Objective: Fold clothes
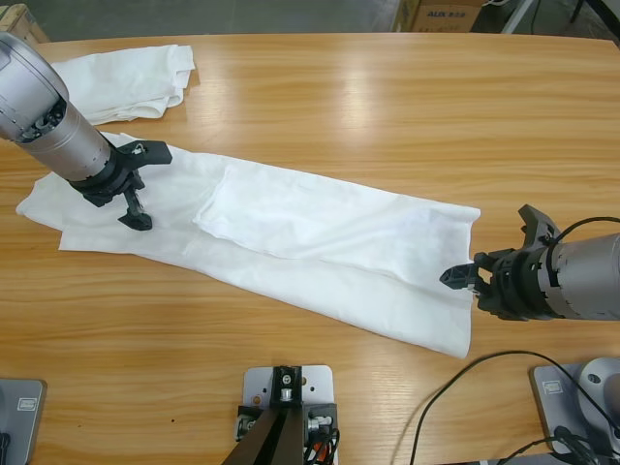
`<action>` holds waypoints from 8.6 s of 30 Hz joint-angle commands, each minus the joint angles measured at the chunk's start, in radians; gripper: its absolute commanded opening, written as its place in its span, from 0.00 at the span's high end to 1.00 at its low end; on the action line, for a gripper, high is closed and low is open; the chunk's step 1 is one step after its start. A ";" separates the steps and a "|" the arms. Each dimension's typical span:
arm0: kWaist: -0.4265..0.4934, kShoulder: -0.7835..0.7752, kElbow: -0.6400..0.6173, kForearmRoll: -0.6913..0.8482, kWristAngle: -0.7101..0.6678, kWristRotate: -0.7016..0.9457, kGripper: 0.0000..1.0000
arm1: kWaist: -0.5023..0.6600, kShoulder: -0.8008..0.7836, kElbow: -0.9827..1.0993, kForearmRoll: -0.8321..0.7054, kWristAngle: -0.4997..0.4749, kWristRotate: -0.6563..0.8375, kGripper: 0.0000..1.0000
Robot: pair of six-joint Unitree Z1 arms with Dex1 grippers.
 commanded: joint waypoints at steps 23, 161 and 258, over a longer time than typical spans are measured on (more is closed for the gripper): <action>0.004 0.008 0.043 -0.001 0.020 -0.012 0.00 | -0.072 0.143 0.004 0.020 0.008 -0.018 0.30; 0.043 -0.230 0.058 0.075 -0.117 -0.288 0.00 | -0.029 -0.008 0.421 -0.626 0.015 0.271 0.14; -0.009 -0.302 0.093 0.100 -0.204 -0.796 0.01 | -0.110 0.397 -1.103 0.801 -0.125 -0.811 1.00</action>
